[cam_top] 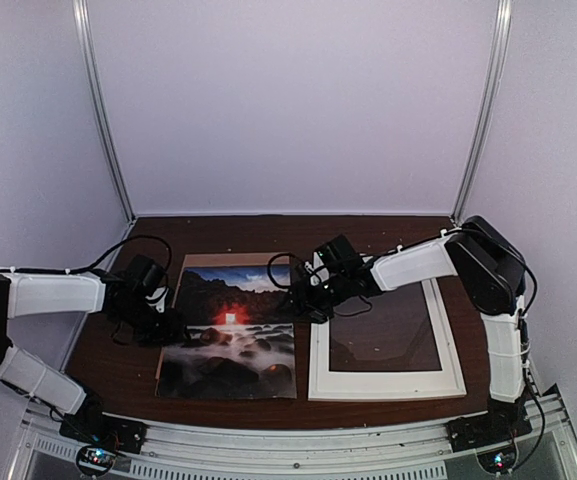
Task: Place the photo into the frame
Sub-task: Move the photo to the center of the board, then pick up the photo from the backboard.
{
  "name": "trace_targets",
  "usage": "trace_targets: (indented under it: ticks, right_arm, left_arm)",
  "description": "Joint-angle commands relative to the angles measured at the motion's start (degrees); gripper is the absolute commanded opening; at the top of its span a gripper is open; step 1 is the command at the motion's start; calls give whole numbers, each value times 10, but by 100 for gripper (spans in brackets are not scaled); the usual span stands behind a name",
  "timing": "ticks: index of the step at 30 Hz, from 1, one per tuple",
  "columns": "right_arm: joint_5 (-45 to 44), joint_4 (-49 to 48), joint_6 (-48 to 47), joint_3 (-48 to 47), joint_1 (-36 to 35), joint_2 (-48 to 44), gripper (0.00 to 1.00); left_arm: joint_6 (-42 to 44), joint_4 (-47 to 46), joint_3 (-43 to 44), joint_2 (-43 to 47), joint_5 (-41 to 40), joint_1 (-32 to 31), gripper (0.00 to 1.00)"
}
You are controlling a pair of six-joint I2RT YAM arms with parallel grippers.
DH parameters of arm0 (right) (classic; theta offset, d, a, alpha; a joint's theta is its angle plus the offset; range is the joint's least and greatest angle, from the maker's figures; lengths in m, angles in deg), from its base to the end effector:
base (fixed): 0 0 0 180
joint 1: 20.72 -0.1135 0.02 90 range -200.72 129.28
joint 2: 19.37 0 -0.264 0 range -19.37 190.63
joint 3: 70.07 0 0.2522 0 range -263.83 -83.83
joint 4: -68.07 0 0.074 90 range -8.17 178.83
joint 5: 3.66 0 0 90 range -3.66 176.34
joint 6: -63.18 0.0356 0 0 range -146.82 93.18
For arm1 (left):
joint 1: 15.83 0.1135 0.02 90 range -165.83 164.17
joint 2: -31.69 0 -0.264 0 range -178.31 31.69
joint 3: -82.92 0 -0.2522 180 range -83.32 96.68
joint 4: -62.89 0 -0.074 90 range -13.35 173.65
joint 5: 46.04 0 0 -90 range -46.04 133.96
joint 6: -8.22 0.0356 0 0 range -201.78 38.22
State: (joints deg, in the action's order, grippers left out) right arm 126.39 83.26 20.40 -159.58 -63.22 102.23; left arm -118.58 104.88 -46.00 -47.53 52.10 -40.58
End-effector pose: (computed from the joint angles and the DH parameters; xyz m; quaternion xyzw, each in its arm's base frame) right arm 0.3094 0.3146 0.1300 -0.0886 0.8794 0.4674 0.0176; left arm 0.2069 -0.1009 0.1512 -0.0909 0.9784 -0.1481 0.1121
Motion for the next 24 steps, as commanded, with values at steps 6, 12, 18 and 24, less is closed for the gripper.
trace_targets:
  ticks: [6,12,18,24]
  right_arm:
    - [32,-13,40,16,0,-12,54]
    - [49,-43,51,17,0,-15,49]
    - [56,-47,51,14,0,-22,46]
    - [62,-51,52,14,0,-25,42]
  left_arm:
    - [-13,-45,-39,-26,29,-5,71]
    - [-14,-47,-40,-29,32,-6,71]
    - [-14,-47,-40,-27,31,-6,71]
    - [-14,-46,-41,-26,32,-6,71]
